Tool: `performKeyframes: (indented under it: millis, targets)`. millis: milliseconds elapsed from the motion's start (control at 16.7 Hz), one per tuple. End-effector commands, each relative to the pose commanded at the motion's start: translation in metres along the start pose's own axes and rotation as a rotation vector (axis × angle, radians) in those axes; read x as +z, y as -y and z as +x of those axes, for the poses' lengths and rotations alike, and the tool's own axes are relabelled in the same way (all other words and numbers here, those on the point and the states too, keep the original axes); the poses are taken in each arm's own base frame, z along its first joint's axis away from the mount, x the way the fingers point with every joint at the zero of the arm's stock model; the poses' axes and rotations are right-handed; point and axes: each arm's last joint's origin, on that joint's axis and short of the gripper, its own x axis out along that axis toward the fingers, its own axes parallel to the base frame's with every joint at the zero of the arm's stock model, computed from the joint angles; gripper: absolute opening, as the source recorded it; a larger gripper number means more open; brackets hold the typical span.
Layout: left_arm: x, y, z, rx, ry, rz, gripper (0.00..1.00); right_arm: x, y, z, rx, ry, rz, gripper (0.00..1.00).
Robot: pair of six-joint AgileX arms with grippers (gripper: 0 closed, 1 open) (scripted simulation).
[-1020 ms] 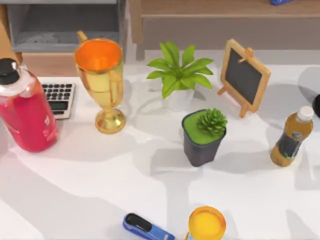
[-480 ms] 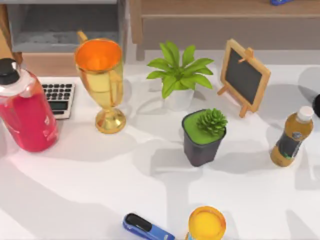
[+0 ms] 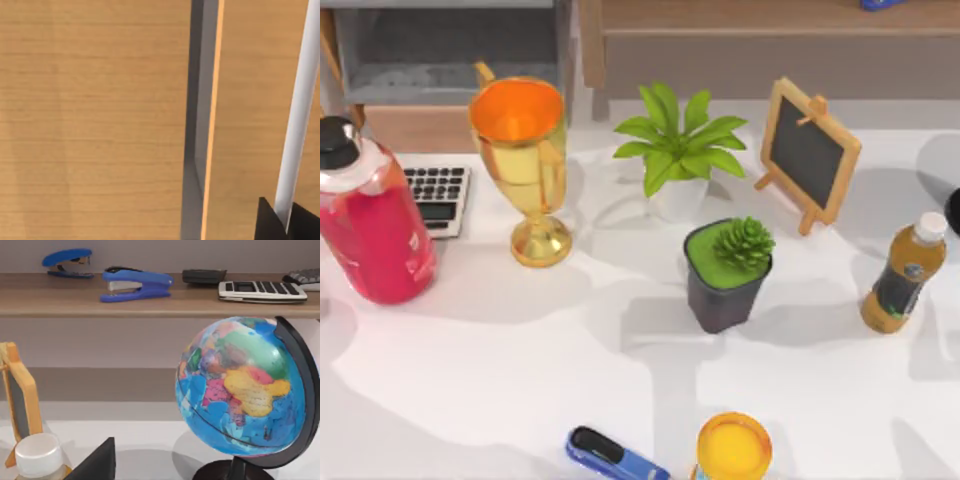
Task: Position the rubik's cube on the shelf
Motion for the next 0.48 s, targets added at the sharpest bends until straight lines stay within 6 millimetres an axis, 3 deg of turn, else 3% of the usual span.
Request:
performKeyframes:
  millis: [240,480]
  targets:
    - [-0.001,0.000,-0.004,0.000,-0.003,0.000,0.00,0.000,0.000,0.000,0.000,0.000,0.000,1.00]
    - [0.000,0.004,-0.038,-0.011,0.000,-0.007,0.00,0.000,0.000,0.000,0.000,0.000,0.000,1.00]
